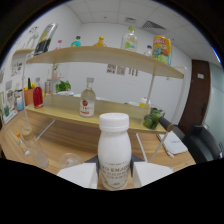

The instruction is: Make me a cup of Mount Fuji.

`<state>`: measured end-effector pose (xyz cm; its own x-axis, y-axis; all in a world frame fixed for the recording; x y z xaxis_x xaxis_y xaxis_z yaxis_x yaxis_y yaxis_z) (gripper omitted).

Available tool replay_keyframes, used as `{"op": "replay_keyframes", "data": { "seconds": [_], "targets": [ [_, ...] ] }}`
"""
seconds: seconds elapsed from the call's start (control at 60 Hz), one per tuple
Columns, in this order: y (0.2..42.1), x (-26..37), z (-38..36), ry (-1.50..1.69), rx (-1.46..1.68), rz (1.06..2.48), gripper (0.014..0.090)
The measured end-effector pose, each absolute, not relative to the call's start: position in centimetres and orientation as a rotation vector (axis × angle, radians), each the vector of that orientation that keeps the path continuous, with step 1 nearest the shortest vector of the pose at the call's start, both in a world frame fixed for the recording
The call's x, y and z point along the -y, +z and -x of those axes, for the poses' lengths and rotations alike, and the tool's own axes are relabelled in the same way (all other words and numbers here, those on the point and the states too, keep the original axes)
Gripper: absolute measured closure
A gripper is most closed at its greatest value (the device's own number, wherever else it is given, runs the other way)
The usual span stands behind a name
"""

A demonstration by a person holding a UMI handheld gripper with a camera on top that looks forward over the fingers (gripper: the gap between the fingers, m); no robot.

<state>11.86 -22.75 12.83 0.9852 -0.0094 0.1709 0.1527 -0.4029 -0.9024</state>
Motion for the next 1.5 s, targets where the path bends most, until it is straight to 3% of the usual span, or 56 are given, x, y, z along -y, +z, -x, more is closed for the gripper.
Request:
{"op": "replay_keyframes", "data": {
  "seconds": [0.4,0.95,1.25,1.5],
  "targets": [
    [9.8,21.7,-13.3,-0.791,0.910,1.849,0.0569],
    [12.4,20.2,-13.1,-1.473,1.603,1.378,0.0566],
    [13.0,20.6,-11.9,-1.405,1.582,1.382,0.0566],
    [17.5,21.6,-11.2,-0.914,1.050,1.599,0.0561]
  ]
}}
